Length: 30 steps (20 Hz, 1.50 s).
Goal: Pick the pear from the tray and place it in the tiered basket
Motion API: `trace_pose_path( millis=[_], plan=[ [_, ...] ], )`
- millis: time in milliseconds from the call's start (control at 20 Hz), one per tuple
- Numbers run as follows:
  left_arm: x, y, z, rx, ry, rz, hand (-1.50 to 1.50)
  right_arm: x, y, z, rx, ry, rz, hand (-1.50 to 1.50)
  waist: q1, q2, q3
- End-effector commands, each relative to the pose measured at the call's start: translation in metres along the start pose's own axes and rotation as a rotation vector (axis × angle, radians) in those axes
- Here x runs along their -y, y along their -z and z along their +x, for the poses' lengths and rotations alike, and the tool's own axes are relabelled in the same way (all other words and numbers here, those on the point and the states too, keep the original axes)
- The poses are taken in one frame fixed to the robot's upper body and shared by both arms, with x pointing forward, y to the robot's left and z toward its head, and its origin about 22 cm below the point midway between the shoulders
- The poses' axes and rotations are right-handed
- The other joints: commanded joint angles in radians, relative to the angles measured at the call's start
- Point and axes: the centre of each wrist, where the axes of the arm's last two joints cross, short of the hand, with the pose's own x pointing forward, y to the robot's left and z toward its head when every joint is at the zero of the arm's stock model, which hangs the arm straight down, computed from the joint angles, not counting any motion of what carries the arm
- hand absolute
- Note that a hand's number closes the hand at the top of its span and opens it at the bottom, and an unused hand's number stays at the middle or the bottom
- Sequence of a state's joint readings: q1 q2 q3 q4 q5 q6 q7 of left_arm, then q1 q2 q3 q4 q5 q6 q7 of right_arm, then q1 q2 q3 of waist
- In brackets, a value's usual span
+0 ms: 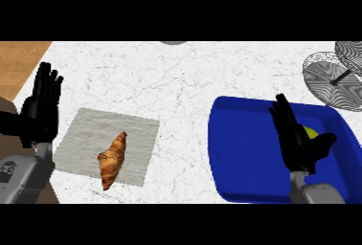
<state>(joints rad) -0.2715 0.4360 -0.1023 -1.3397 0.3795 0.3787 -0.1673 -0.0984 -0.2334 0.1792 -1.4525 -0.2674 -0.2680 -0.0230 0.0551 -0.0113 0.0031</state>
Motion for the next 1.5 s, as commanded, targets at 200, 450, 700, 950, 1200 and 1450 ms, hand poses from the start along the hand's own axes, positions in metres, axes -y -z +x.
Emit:
trace_pose_path(
  millis=[200, 450, 700, 950, 1200, 1450],
  plan=[
    [-0.001, -0.017, -0.013, -0.175, 0.043, -0.176, 0.00, -0.009, 0.027, 0.078, 0.295, 0.402, 0.532, 1.50, -0.043, 0.013, 0.007],
    [0.016, -0.044, -0.016, -0.281, 0.016, -0.331, 0.00, 0.082, 0.044, 0.035, -0.175, 0.241, 0.164, -1.50, -0.028, 0.021, -0.001],
    [-0.004, -0.052, -0.009, -0.321, 0.023, -0.315, 0.00, 0.140, 0.063, 0.054, -0.005, 0.162, 0.237, -1.50, -0.031, 0.015, -0.001],
    [0.006, -0.045, -0.002, -0.308, 0.005, -0.318, 0.00, 0.190, 0.059, 0.112, -0.001, -0.258, 0.318, -1.50, -0.035, 0.018, -0.002],
    [0.009, -0.044, -0.001, -0.284, 0.018, -0.336, 0.00, 0.184, 0.072, 0.161, -0.066, -0.579, 0.553, -1.50, -0.009, 0.025, -0.003],
    [0.010, -0.048, 0.003, -0.304, 0.017, -0.328, 0.00, 0.186, 0.071, 0.175, -0.208, -0.721, 0.847, -1.50, -0.016, 0.020, -0.002]
  ],
)
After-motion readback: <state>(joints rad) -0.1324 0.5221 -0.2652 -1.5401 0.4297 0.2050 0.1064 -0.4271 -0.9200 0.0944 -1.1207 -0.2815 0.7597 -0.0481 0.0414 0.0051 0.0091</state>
